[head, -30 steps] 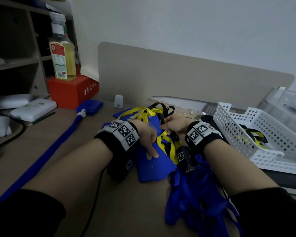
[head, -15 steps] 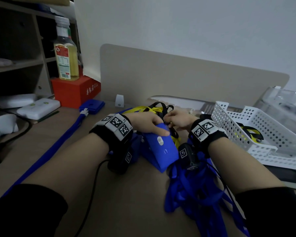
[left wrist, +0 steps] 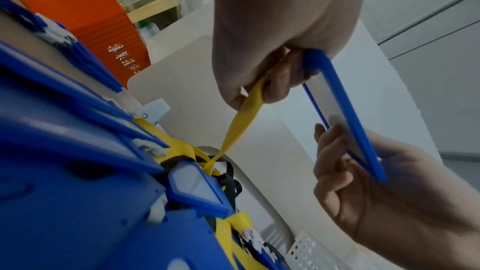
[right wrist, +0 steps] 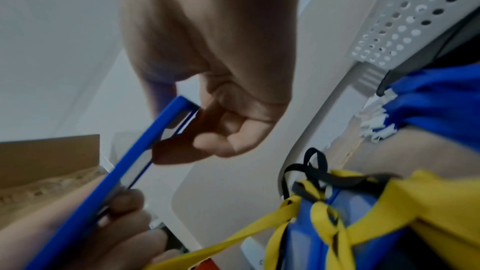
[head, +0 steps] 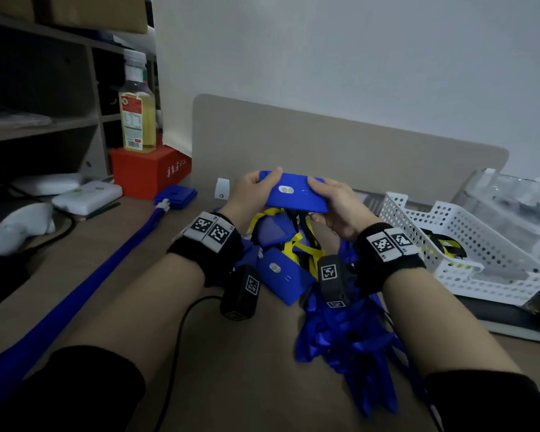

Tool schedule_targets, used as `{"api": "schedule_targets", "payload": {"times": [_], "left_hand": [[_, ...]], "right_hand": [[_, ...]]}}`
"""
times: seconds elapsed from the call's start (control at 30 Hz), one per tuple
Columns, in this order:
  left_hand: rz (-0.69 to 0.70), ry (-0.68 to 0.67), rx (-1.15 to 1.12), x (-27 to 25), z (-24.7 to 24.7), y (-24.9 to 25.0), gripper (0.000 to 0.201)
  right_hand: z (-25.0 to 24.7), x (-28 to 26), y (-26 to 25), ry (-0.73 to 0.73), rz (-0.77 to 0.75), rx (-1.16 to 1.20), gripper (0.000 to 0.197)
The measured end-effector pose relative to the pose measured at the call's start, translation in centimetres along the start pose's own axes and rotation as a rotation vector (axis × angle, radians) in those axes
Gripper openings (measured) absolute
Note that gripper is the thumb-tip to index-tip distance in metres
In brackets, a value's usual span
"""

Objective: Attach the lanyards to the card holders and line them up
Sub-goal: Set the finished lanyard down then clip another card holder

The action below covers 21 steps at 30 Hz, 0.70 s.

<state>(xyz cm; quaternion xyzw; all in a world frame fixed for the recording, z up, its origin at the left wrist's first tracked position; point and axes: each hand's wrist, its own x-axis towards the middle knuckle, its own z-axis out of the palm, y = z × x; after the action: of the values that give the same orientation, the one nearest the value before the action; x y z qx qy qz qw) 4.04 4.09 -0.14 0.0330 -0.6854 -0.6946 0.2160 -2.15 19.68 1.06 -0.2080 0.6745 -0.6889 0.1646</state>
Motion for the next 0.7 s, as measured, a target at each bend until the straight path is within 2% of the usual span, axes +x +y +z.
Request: {"api": "schedule_targets", "payload": {"times": [0.07, 0.13, 0.27, 0.37, 0.47, 0.7], "left_hand": [[0.007, 0.022, 0.0, -0.6, 0.4, 0.0, 0.033], [0.015, 0.027, -0.001, -1.0, 0.4, 0.2, 0.038], [0.086, -0.059, -0.006, -1.8, -0.2, 0.2, 0.044], [0.075, -0.133, 0.064, -1.9, -0.4, -0.5, 0.042], [0.058, -0.175, 0.09, -2.3, -0.4, -0.8, 0.037], [0.117, -0.065, 0.022, -2.2, -0.8, -0.6, 0.034]], "right_hand": [[0.4, -0.3, 0.3, 0.055, -0.013, 0.075, 0.013], [0.4, -0.4, 0.5, 0.094, -0.012, 0.217, 0.014], [0.3, -0.9, 1.0, 0.154, -0.014, 0.442, 0.015], [0.5, -1.1, 1.4, 0.164, -0.005, 0.573, 0.015], [1.1, -1.2, 1.8, 0.156, -0.001, 0.648, 0.016], [0.9, -0.6, 3.3, 0.175, 0.036, 0.636, 0.013]]}}
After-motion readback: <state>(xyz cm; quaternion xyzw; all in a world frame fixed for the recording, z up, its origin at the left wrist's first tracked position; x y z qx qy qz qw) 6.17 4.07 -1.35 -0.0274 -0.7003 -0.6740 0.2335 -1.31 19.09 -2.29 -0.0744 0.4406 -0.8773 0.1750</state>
